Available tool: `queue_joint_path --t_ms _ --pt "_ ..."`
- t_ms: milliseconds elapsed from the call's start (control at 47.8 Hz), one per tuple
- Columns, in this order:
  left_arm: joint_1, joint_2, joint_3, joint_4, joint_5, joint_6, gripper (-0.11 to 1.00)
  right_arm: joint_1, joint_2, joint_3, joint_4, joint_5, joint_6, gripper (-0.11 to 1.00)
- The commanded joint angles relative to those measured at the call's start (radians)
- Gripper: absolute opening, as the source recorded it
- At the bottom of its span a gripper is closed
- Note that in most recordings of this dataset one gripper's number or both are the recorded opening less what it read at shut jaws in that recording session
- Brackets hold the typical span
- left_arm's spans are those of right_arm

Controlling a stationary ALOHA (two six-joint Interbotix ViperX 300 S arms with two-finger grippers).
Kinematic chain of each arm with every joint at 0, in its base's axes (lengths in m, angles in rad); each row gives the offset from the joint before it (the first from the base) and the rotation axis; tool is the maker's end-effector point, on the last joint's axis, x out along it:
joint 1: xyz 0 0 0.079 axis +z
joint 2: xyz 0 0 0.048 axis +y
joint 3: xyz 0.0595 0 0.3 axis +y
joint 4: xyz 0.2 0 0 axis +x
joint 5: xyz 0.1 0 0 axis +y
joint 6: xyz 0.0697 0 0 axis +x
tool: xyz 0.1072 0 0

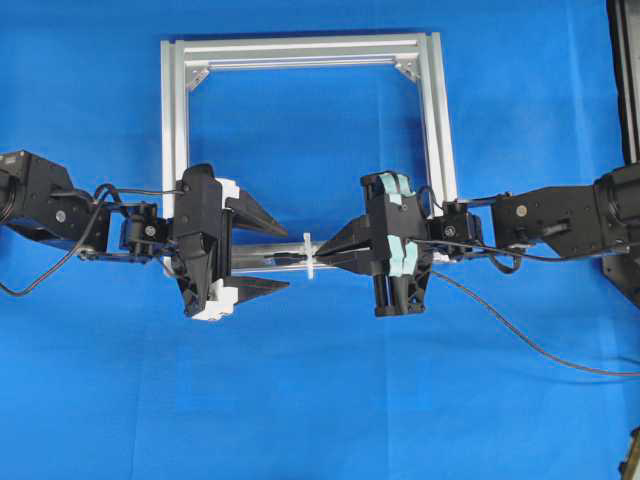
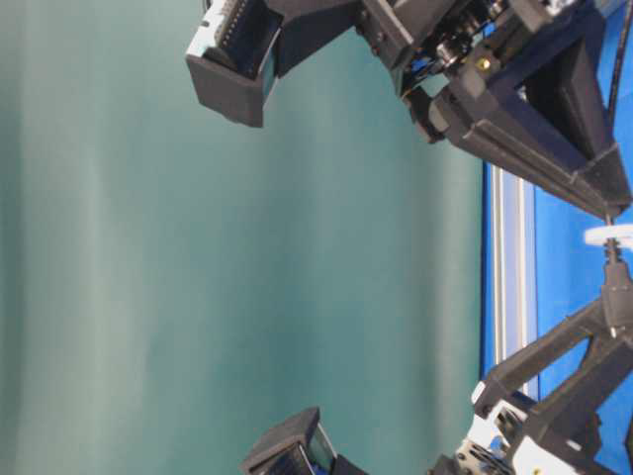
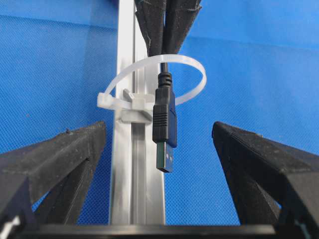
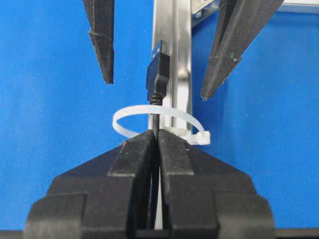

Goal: Insert the wire through the string loop located in the center.
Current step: 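Close the left gripper on the USB plug beyond the loop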

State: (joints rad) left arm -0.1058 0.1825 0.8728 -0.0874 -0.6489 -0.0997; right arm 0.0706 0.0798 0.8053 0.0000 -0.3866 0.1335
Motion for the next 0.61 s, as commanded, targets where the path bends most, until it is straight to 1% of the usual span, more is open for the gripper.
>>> queue_joint_path --t_ms 0,440,524,586 --pt "0.003 -0.015 -0.012 0.000 -0.008 -0.002 0.92 -0.002 -0.012 -0.009 -0.002 -0.006 -0.002 -0.02" --pt "0.003 -0.015 -0.015 0.000 -0.006 -0.002 0.91 -0.002 -0.012 -0.009 -0.002 -0.006 -0.002 -0.02" --pt "0.002 -0.015 -0.015 0.000 -0.006 -0.003 0.90 -0.002 -0.012 -0.009 -0.002 -0.006 -0.002 -0.02" --pt "0.003 -0.015 -0.014 0.000 -0.005 -0.003 0.86 -0.002 -0.012 -0.009 0.000 -0.006 -0.002 -0.02"
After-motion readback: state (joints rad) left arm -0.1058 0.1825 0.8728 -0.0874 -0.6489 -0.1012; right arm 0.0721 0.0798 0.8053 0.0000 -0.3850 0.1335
